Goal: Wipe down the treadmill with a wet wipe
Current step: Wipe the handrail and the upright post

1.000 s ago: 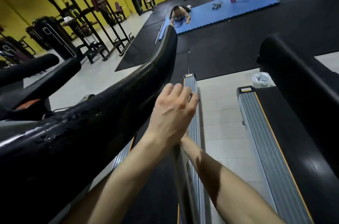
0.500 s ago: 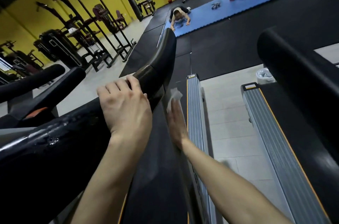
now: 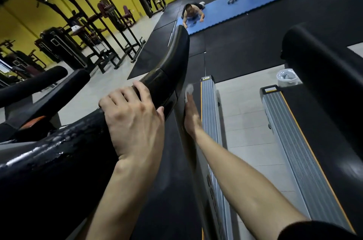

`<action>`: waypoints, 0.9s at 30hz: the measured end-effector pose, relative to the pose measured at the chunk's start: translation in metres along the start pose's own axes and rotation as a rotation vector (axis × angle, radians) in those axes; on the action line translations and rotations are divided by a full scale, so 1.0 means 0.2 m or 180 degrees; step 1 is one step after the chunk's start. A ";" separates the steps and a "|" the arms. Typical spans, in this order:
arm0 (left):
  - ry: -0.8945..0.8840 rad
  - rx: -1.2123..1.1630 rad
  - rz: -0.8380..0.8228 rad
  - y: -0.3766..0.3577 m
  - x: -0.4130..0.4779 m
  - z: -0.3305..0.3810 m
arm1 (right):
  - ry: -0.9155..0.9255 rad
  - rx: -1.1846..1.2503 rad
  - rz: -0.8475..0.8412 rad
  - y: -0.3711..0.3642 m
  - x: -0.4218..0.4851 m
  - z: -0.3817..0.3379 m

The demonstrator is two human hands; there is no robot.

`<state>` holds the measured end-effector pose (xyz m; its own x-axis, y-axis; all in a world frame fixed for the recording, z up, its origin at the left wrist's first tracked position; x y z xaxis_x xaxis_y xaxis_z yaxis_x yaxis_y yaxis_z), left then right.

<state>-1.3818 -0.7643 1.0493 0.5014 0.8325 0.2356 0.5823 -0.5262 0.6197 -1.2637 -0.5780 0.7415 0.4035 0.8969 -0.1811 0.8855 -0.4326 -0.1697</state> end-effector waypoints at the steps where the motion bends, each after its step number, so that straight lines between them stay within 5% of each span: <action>1: 0.0005 -0.0008 -0.0018 0.00 0.00 0.00 | -0.0007 0.0159 -0.0127 0.01 -0.11 0.10; 5: 0.0065 -0.0083 -0.0057 0.00 0.00 -0.01 | -0.0813 0.0619 -0.0617 0.03 -0.39 0.57; 10: 0.0026 -0.0177 -0.0056 0.00 0.01 0.00 | -0.0517 0.0528 -0.0220 0.04 -0.05 -0.04; 14: 0.0046 -0.0178 -0.0087 0.00 0.00 -0.01 | -0.0229 0.0273 -0.0332 -0.01 0.20 -0.10; 18: 0.0044 -0.0202 -0.0096 0.00 0.00 -0.01 | -0.0862 0.0848 -0.0655 0.04 -0.45 0.26; 21: 0.0031 -0.0148 -0.0080 0.01 -0.01 -0.01 | -0.0975 0.0867 -0.0548 0.08 -0.52 0.57; 27: -0.0001 -0.0157 -0.0054 0.00 -0.01 -0.01 | -0.0589 0.0545 -0.0140 0.08 0.05 -0.05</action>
<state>-1.3838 -0.7653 1.0505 0.4919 0.8412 0.2246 0.5585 -0.5027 0.6598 -1.2437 -0.5756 0.7475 0.3025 0.8898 -0.3416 0.8429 -0.4170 -0.3401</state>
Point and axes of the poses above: each hand's wrist, its own x-axis towards the middle knuckle, its own y-axis out of the back of the hand, z = x × y, the point moved 10 cm from there along x, towards the middle knuckle, and after that the axes turned 14 degrees about -y, right-handed, at the moved point
